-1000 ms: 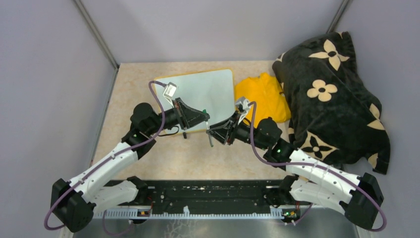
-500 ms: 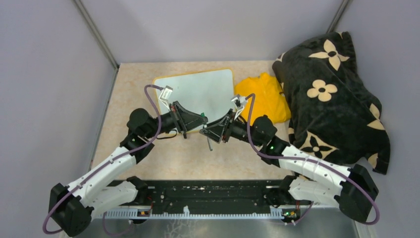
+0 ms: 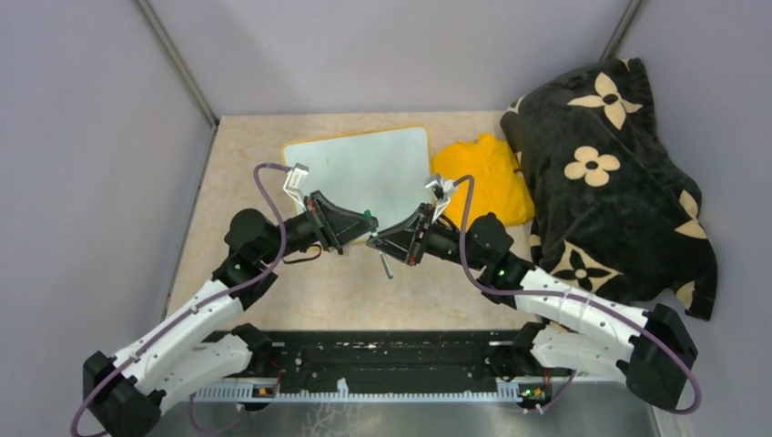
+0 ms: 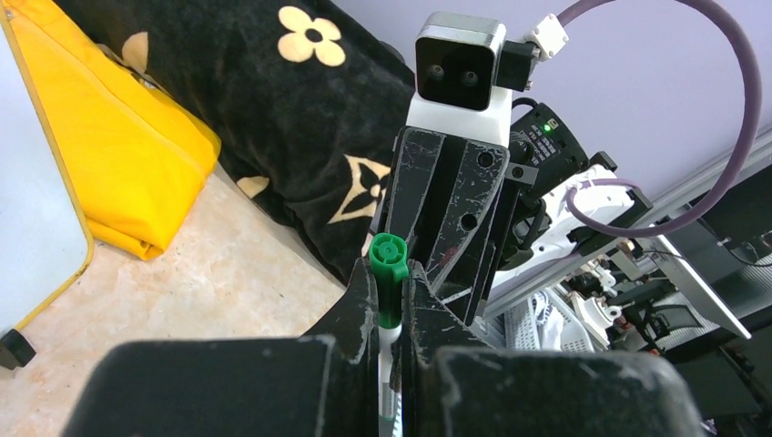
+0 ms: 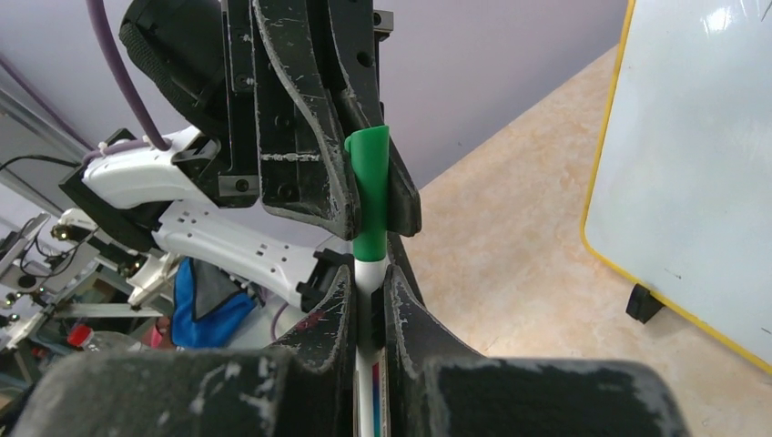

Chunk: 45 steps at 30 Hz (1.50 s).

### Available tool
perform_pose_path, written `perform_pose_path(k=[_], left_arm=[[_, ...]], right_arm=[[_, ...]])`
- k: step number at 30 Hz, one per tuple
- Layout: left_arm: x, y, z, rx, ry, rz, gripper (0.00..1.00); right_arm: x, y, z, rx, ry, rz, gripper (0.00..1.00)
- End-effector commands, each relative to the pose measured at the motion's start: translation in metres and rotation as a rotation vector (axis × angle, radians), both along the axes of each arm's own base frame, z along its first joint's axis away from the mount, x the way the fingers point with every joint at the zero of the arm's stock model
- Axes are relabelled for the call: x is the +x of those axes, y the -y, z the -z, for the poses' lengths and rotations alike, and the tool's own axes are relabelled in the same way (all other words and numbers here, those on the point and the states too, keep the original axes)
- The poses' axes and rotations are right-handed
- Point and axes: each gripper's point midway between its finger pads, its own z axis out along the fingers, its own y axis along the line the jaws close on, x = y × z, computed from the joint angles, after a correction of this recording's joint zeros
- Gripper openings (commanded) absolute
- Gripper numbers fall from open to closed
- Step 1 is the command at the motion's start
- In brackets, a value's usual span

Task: Write a sentence on the whiteboard
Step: Open the whiteboard marker at the center of the board, then place the pen cap at the center of the board.

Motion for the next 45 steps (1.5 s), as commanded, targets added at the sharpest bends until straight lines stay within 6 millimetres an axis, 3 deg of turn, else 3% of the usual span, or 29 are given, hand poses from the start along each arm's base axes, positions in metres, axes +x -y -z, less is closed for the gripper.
perform_pose_path(k=[1, 17, 23, 26, 28, 32, 34, 39, 45], left_arm=[[0.018, -0.021, -0.035, -0.059, 0.096, -0.169, 0.0], [0.037, -0.032, -0.041, -0.074, 0.078, -0.292, 0.0], [0.044, -0.034, -0.036, -0.038, 0.07, -0.324, 0.0], [0.051, -0.034, -0.012, 0.091, 0.029, -0.346, 0.0], [0.053, -0.036, 0.008, 0.203, 0.005, -0.352, 0.0], [0.046, -0.039, 0.073, 0.447, -0.116, -0.302, 0.0], [0.036, -0.039, 0.104, 0.541, -0.187, -0.244, 0.0], [0.019, -0.034, 0.169, 0.729, -0.312, -0.176, 0.0], [0.015, -0.015, 0.213, 0.916, -0.36, -0.133, 0.0]], right_arm=[[-0.003, 0.011, -0.011, 0.001, 0.062, 0.028, 0.0], [-0.01, 0.021, 0.008, -0.03, 0.05, 0.042, 0.0], [-0.009, 0.033, 0.015, -0.065, 0.044, 0.092, 0.0], [0.009, 0.05, 0.031, -0.165, 0.025, 0.226, 0.0], [0.031, 0.074, 0.047, -0.263, -0.004, 0.402, 0.0], [0.047, 0.114, 0.079, -0.435, -0.042, 0.593, 0.0], [0.049, 0.127, 0.085, -0.463, -0.043, 0.646, 0.0], [0.052, 0.138, 0.097, -0.497, -0.05, 0.695, 0.0], [0.053, 0.135, 0.105, -0.516, -0.064, 0.689, 0.0]])
